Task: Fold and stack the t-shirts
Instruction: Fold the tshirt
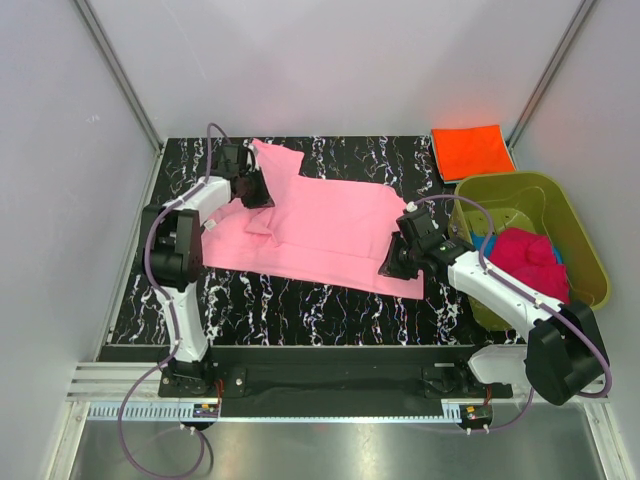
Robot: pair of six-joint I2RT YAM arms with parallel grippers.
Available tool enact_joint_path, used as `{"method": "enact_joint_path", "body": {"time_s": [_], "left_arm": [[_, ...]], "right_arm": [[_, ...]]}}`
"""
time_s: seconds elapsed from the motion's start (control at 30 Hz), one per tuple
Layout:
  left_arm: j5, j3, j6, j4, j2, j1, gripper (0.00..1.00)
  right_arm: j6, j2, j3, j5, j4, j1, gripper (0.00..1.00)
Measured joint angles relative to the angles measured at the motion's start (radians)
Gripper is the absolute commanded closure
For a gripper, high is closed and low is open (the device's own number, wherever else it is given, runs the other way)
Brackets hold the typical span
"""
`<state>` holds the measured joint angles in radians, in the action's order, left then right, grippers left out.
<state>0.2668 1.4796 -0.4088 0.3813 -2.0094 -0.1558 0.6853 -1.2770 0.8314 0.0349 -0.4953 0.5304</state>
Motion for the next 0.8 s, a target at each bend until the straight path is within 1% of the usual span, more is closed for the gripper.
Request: {"method": "enact_joint_path", "body": {"time_s": [0.1,0.13,0.17,0.2,0.37,0.53,0.63,0.8], "left_arm": [[0.017,0.011,0.002,0.006,-0.012,-0.005,0.77],[0.016,0.011,0.005,0.013,-0.011,-0.007,0.66],[0.014,0.011,0.01,0.017,-0.011,-0.009,0.6],[0.008,0.011,0.015,0.022,-0.008,-0.01,0.58],[-0.124,0.01,0.028,0.13,0.055,-0.015,0.56],[-0.259,-0.041,0.035,0.186,0.21,-0.013,0.53],[-0.302,-0.077,0.032,0.198,0.272,-0.012,0.53],[-0.325,-0.138,0.0,0.207,0.274,-0.013,0.53]], "right_arm": [[0.0,0.0,0.0,0.0,0.0,0.0,0.77],[0.0,0.0,0.0,0.0,0.0,0.0,0.77],[0.0,0.0,0.0,0.0,0.0,0.0,0.77],[0.0,0.0,0.0,0.0,0.0,0.0,0.76],[0.0,0.002,0.0,0.001,0.0,0.0,0.76],[0.001,0.01,0.0,0.003,0.0,0.0,0.76],[0.001,0.01,0.0,0.005,0.0,0.0,0.76],[0.001,0.03,0.0,0.009,0.0,0.0,0.75]]}}
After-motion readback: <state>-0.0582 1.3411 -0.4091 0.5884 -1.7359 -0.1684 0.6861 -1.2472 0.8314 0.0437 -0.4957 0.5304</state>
